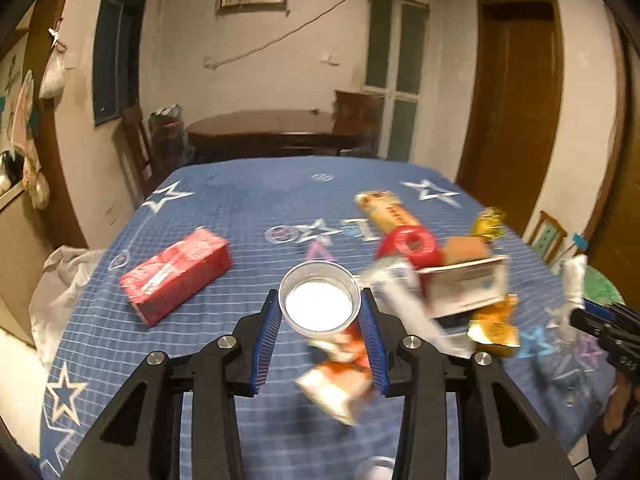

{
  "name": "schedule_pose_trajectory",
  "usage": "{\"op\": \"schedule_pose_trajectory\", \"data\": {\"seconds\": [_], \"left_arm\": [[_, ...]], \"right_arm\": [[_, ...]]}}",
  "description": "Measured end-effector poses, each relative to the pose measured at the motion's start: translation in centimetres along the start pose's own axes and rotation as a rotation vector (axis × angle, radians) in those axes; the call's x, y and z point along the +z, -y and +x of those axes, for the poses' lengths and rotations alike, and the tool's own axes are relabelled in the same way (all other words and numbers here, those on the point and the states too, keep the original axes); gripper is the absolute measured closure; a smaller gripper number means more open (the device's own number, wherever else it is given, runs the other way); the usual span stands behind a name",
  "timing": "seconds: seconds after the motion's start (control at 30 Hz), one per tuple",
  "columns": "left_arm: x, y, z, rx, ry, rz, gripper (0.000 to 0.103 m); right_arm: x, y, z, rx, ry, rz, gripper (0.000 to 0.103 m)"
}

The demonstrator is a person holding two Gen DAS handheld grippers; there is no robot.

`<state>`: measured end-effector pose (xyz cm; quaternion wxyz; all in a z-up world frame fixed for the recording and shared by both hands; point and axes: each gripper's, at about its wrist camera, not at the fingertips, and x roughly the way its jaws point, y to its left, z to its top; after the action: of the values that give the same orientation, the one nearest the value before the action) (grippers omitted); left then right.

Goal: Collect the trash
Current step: 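Carry bottle cap and rope bundle to the green bin and release both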

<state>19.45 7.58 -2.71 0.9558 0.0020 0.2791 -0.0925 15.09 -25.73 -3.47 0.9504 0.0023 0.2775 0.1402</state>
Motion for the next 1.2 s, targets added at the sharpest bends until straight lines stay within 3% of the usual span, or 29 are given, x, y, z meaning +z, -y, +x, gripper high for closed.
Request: {"op": "schedule_pose_trajectory", "data": {"seconds": [0.43,0.63,1.2], "left_arm": [[-0.7,10.0,-3.8,-0.097,0.088,0.032,0.062],[-0.8,12.9,-4.5,-0.091,0.130,0.038,0.062],[-0.9,14.3,-5.3,-0.095,0.154,0.021,0.062]], "right_arm": [[1.0,-1.3,-3.5,-0.064,0.123,-0.072,0.082],[1.5,-1.3,-4.3,-0.091,0.179,-0.067,0.082],[1.7,-1.2,-4.7,-0.101,0.215,-0.077,0.082]]}}
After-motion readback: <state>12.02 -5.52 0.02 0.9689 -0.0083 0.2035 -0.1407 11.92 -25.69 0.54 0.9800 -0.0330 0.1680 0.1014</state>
